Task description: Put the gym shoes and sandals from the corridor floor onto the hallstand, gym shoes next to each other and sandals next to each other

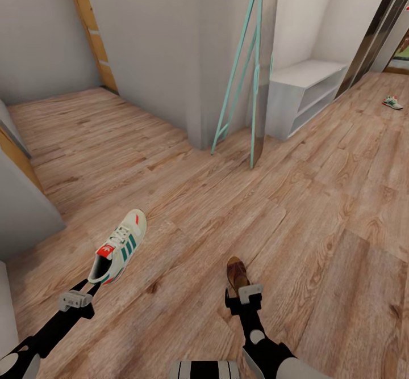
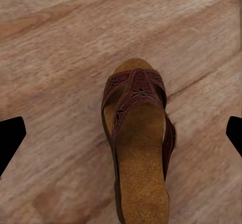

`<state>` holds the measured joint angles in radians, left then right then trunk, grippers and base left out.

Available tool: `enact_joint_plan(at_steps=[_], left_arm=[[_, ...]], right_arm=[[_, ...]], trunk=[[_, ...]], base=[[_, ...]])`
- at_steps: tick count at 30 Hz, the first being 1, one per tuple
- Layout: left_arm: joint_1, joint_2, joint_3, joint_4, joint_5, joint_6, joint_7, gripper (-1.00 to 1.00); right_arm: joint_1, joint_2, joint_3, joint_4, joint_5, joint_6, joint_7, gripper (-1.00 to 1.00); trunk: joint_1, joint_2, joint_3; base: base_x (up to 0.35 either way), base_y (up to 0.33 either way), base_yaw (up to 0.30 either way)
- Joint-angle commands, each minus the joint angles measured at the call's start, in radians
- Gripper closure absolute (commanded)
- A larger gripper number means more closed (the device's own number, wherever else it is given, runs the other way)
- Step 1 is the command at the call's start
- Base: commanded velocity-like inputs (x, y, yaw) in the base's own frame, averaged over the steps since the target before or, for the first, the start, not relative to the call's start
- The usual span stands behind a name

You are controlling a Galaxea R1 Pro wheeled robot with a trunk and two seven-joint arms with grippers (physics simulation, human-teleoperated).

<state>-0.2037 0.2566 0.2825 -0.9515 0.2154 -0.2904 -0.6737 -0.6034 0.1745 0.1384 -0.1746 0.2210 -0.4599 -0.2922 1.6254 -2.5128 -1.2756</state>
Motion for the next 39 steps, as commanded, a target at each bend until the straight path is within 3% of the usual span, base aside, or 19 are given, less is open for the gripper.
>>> enact_joint_plan(at_steps=[1,11,24,31,37,39], left_arm=[[0.0,-0.001,0.001,-0.001,0.007,0.001,-0.008,1.0],[0.008,-0.004,-0.001,0.001,0.006,-0.028,-0.036,1.0],[0.013,-0.002,0.006,0.011,0.004,-0.045,-0.065,1.0],[0.013,0.0,0.015,0.013,0.005,-0.047,-0.067,1.0],[0.013,0.001,0.018,0.013,0.005,-0.046,-0.066,1.0],[0.013,0.001,0.018,0.013,0.005,-0.046,-0.066,1.0]], right_arm=[[0.0,0.0,0.001,0.001,0.008,-0.012,-0.011,-1.0],[0.002,0.0,-0.036,0.005,0.008,-0.101,-0.01,-1.0],[0.004,0.0,-0.049,0.005,0.008,-0.119,-0.012,-1.0],[0.003,0.0,-0.132,0.008,0.009,-0.112,-0.013,-1.0],[0.003,0.0,-0.18,0.012,0.021,-0.116,-0.009,-1.0],[0.004,0.0,-0.178,0.012,0.024,-0.116,-0.009,-1.0]], trunk=[[0.0,0.0,-0.001],[0.0,0.0,-0.001],[0.0,0.0,-0.001],[0.0,0.0,-0.001],[0.0,0.0,-0.001],[0.0,0.0,-0.001]], base=[[0.0,0.0,0.0],[0.0,0.0,0.0],[0.0,0.0,0.0],[0.0,0.0,0.0],[0.0,0.0,0.0],[0.0,0.0,0.0]])
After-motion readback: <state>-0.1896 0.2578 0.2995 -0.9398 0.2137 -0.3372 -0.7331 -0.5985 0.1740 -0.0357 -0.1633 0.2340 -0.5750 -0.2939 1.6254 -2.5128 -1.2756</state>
